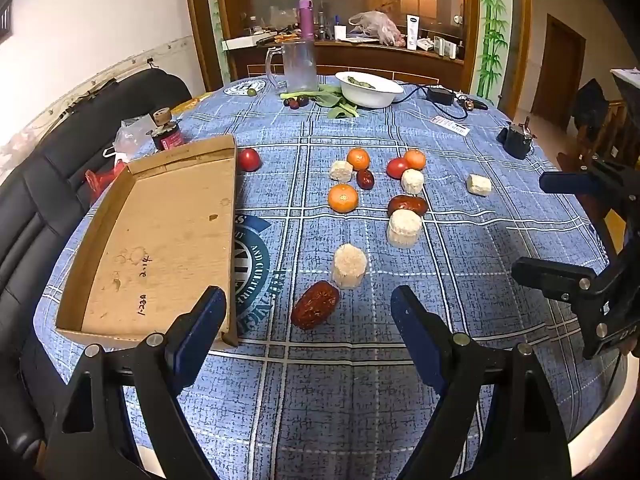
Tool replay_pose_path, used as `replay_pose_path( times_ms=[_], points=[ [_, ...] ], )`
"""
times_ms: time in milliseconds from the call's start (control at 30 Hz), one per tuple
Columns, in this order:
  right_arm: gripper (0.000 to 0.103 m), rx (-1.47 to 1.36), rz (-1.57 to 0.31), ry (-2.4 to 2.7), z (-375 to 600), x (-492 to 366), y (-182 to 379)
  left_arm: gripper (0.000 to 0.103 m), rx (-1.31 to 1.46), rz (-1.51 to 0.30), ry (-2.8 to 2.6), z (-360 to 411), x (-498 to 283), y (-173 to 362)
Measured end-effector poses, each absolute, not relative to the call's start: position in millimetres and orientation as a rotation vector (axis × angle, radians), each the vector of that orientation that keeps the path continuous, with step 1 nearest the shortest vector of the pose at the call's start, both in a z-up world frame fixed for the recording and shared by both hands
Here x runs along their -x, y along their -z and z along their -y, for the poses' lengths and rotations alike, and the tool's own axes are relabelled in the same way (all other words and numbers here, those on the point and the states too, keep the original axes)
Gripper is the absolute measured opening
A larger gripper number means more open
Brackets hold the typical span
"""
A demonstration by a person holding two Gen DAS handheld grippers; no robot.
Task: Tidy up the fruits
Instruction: 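Reach the left tool to the red date while the right tool reaches the pale cylinder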
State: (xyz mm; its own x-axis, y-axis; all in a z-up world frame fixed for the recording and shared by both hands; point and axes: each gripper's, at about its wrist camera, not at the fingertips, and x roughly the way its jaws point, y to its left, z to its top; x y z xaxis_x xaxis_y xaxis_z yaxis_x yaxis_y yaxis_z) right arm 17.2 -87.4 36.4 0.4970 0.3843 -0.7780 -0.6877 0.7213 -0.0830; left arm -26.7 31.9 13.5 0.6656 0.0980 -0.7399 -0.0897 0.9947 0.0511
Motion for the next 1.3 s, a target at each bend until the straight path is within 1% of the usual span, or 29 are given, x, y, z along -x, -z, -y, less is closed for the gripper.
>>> replay_pose_path(
  times_ms=[433,667,900,1000,1167,1300],
  points=[
    [0.103,0.404,-0.829,-0.661,93.3,-26.2,-30.9,0.085,0.010,-0.874,-0.085,-34.0,21.8,-4.1],
    [0.103,0.355,-0.834,-0.654,103.3,-34.2,-27.1,0.085,0.030,-0.898,-0.067,-34.8,17.4,3.0],
    [0.103,0.312,-0.803,-0.633,114.2,-46.2,-16.8,0.085,0.068,-0.941,-0.043,-39.9,10.5,18.3],
    [0.103,0.279,-0.829,-0.629,120.6,-55.8,-8.9,0.085,0.073,-0.960,-0.039,-43.0,6.2,26.8],
    [0.099,0.188,-0.861,-0.663,128.5,-69.8,1.2,0.085,0.075,-0.978,-0.024,-49.9,-1.6,34.9],
    [0.095,0.153,-0.884,-0.710,118.7,-76.5,6.5,0.085,0.072,-0.984,-0.016,-53.4,-8.4,37.5]
  ],
)
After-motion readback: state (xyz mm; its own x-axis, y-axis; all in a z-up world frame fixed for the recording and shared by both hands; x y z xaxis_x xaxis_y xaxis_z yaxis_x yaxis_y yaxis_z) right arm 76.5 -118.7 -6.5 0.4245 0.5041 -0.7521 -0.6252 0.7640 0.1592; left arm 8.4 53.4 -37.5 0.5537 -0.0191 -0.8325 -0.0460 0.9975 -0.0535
